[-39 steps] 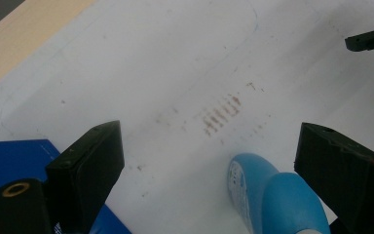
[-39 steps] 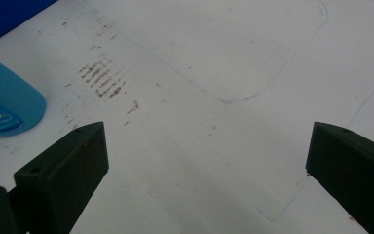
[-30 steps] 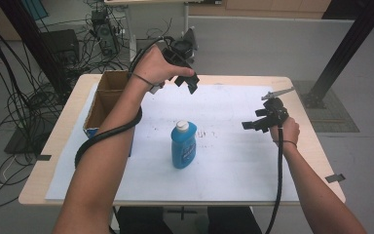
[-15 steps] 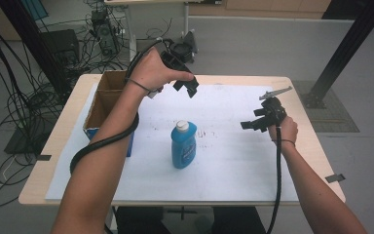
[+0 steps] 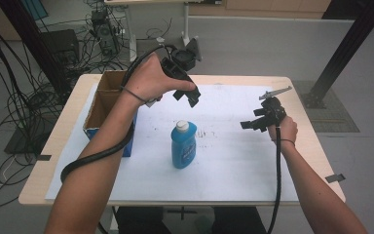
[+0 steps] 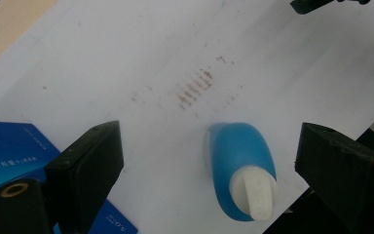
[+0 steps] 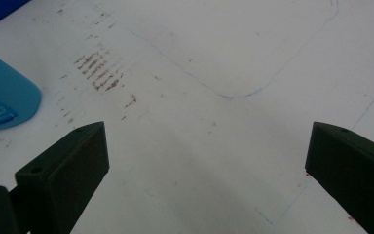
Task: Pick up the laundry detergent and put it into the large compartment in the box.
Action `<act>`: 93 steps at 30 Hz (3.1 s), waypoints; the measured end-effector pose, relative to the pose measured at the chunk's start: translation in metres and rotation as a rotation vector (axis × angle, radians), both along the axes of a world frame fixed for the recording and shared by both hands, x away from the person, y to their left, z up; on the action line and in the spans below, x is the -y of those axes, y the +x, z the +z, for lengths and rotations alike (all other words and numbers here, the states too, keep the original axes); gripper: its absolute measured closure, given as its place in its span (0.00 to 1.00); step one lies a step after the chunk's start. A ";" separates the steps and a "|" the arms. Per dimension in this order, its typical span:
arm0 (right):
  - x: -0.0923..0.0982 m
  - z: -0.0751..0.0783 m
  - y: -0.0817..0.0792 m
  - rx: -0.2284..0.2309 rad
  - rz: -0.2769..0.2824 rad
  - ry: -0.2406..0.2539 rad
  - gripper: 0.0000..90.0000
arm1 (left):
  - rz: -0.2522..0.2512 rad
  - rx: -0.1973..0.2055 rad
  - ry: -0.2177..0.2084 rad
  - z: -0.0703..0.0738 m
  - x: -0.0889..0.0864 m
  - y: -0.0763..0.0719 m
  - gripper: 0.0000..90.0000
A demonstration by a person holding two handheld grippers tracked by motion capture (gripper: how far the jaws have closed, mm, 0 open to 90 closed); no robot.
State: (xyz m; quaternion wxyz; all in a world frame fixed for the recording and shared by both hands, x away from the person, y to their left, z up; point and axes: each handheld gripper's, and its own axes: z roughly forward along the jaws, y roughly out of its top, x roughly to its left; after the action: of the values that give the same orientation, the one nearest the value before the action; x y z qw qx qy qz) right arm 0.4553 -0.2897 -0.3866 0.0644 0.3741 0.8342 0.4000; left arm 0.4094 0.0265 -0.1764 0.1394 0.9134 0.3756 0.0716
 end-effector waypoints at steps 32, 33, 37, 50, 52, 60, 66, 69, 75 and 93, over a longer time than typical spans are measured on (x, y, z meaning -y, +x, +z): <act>0.002 0.002 0.000 0.007 -0.006 -0.010 0.02 | -0.074 -0.001 -0.021 -0.014 0.003 -0.056 0.12; 0.001 0.002 0.000 0.008 -0.003 -0.008 0.02 | -0.072 -0.001 -0.018 -0.014 0.003 -0.056 0.12; 0.000 0.002 0.000 0.009 -0.001 -0.007 0.02 | -0.067 -0.003 -0.017 -0.021 0.003 -0.057 0.12; 0.001 0.002 0.000 0.016 -0.003 -0.005 0.02 | -0.049 -0.024 -0.008 -0.039 0.002 -0.051 0.12; 0.002 0.002 0.000 0.015 -0.005 -0.005 0.02 | -0.048 -0.030 -0.007 -0.043 0.003 -0.051 0.12; 0.002 0.002 0.000 0.013 -0.006 -0.004 0.02 | -0.038 -0.052 0.004 -0.059 0.004 -0.048 0.12; 0.001 0.001 0.001 0.010 -0.004 -0.004 0.02 | -0.033 -0.072 0.001 -0.071 0.003 -0.045 0.12; 0.001 0.001 0.001 0.011 -0.005 -0.009 0.02 | -0.030 -0.075 0.000 -0.075 0.003 -0.044 0.12; 0.001 0.001 0.001 0.014 -0.003 -0.003 0.02 | -0.026 -0.085 0.009 -0.086 0.006 -0.042 0.12; 0.002 0.002 0.000 0.021 -0.006 -0.010 0.02 | -0.005 -0.092 0.026 -0.101 0.003 -0.039 0.12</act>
State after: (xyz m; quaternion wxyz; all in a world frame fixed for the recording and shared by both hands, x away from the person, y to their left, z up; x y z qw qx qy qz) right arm 0.4555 -0.2917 -0.3848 0.0763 0.3722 0.8343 0.3996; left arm 0.3705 0.0237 -0.2774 0.1103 0.9184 0.3783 0.0340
